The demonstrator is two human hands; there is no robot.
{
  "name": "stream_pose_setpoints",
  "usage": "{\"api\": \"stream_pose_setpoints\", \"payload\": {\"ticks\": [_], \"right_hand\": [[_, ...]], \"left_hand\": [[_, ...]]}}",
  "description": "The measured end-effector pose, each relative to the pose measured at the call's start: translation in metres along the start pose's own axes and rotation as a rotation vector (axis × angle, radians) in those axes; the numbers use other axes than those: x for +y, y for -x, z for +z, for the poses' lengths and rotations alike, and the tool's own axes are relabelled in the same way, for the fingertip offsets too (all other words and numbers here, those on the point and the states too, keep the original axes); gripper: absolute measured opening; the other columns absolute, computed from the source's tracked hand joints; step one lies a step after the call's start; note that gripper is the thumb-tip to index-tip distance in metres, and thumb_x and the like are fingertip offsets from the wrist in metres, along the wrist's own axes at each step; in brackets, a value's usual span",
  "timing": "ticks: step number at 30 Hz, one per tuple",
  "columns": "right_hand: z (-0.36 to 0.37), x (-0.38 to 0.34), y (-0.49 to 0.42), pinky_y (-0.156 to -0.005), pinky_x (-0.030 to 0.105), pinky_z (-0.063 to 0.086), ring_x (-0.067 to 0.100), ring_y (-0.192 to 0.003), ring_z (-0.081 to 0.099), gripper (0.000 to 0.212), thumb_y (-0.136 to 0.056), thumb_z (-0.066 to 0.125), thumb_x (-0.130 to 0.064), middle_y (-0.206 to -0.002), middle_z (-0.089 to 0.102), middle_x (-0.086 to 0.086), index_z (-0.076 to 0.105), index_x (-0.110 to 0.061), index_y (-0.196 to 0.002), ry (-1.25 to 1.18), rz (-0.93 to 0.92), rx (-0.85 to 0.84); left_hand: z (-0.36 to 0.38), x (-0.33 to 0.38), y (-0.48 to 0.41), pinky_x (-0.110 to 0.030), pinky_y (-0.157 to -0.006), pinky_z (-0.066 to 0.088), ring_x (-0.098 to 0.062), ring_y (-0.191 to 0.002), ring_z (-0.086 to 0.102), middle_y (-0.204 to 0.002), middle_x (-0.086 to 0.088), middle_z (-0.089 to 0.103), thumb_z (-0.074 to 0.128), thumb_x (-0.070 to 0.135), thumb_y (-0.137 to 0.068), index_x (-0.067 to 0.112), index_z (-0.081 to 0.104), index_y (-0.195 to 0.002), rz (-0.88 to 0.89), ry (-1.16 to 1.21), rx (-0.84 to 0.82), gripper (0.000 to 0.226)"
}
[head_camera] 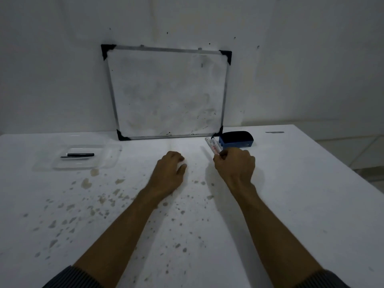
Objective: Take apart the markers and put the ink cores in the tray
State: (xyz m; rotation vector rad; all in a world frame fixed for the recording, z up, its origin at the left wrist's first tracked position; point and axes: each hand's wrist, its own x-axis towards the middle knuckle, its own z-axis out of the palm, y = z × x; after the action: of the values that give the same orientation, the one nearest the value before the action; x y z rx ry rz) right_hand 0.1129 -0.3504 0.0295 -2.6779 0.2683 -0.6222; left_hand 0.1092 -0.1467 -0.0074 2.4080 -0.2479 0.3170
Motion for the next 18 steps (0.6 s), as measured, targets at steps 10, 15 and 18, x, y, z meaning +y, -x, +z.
{"api": "stream_pose_setpoints", "payload": {"ticks": [10, 15, 18], "right_hand": [[0.038, -0.007, -0.017, -0.087, 0.042, 0.045, 0.032, -0.107, 0.059, 0.049, -0.086, 0.068, -0.043, -0.118, 0.061, 0.015, 0.06, -0.009, -0.122, 0.01, 0.113, 0.043], [0.044, -0.005, -0.021, -0.092, 0.042, 0.048, 0.032, -0.109, 0.061, 0.048, -0.093, 0.065, -0.041, -0.12, 0.063, 0.017, 0.06, -0.004, -0.123, -0.063, 0.131, -0.03], [0.044, -0.011, -0.022, -0.093, 0.041, 0.048, 0.031, -0.11, 0.06, 0.046, -0.094, 0.064, -0.04, -0.12, 0.062, 0.016, 0.062, -0.004, -0.123, -0.085, 0.13, -0.044]], "left_hand": [[0.012, -0.011, -0.004, -0.027, -0.1, 0.036, -0.025, -0.114, 0.061, -0.129, -0.008, 0.065, 0.063, 0.032, -0.101, 0.011, 0.068, -0.123, 0.104, -0.143, 0.046, 0.031], [0.014, -0.013, -0.004, -0.03, -0.104, 0.039, -0.025, -0.117, 0.06, -0.131, -0.008, 0.064, 0.062, 0.032, -0.102, 0.011, 0.067, -0.126, 0.105, -0.142, 0.032, 0.033], [0.014, -0.013, -0.004, -0.034, -0.106, 0.041, -0.026, -0.118, 0.06, -0.131, -0.008, 0.064, 0.062, 0.032, -0.102, 0.011, 0.067, -0.127, 0.116, -0.14, 0.033, 0.034]]}}
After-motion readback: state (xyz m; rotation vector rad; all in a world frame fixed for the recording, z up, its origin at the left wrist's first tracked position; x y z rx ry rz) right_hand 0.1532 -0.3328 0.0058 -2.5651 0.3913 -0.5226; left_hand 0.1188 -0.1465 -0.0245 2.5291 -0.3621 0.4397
